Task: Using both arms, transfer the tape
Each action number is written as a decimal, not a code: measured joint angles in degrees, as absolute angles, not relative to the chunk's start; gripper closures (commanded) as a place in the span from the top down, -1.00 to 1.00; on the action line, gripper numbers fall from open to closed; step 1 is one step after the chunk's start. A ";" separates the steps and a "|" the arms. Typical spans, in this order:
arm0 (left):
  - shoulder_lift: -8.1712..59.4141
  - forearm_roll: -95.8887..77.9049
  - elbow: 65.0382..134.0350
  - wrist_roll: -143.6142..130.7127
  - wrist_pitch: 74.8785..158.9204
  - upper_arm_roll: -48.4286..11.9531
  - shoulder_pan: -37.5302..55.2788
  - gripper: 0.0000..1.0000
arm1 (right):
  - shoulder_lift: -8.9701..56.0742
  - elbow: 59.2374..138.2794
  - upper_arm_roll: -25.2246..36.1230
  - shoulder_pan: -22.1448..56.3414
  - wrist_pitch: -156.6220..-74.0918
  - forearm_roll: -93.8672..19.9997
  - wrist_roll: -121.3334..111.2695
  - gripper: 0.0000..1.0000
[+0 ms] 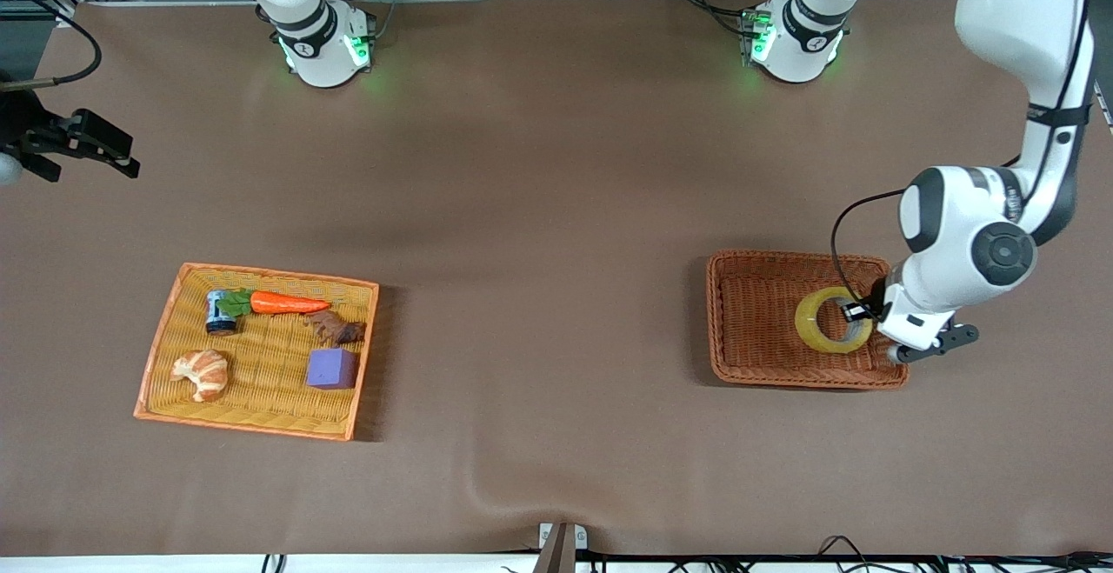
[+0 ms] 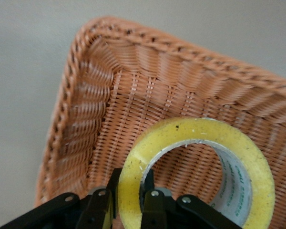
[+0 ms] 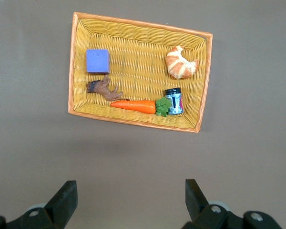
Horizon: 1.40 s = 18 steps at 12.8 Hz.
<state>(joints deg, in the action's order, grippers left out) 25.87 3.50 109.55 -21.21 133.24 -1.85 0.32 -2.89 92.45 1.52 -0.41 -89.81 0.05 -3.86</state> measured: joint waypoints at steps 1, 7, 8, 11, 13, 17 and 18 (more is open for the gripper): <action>26.18 3.50 111.03 -21.21 134.43 -1.97 0.14 -0.92 | -2.81 92.45 1.56 -0.80 -89.51 -0.10 -3.67 1.00; 18.35 3.50 112.25 -21.21 132.85 -2.76 0.03 1.00 | -2.79 92.18 1.88 -2.45 -88.49 -1.19 -3.28 1.00; 14.22 3.50 111.25 -20.94 130.27 -2.82 0.03 1.00 | -2.77 92.17 1.91 -2.66 -88.07 -1.16 -2.85 1.00; 1.97 3.16 105.11 -16.48 114.23 -2.81 -0.15 1.00 | -2.60 92.20 1.96 -3.78 -87.51 -1.16 -1.93 1.00; -1.98 1.50 100.84 -15.32 105.19 -2.36 -0.48 1.00 | -2.48 92.22 1.80 -3.76 -87.52 -1.16 -1.27 1.00; -2.29 0.70 93.10 -14.88 95.91 -1.96 -0.90 1.00 | -2.45 92.22 1.62 -3.74 -87.52 -1.16 -1.11 1.00; -2.20 0.70 92.36 -14.66 95.29 -1.86 -0.49 1.00 | -2.45 92.22 1.53 -3.74 -87.52 -1.16 -1.11 1.00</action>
<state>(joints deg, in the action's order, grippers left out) -2.20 0.70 92.36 -14.66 95.29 -1.86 -0.49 -2.45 92.22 1.53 -3.74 -87.52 -1.16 -1.11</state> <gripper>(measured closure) 0.000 0.000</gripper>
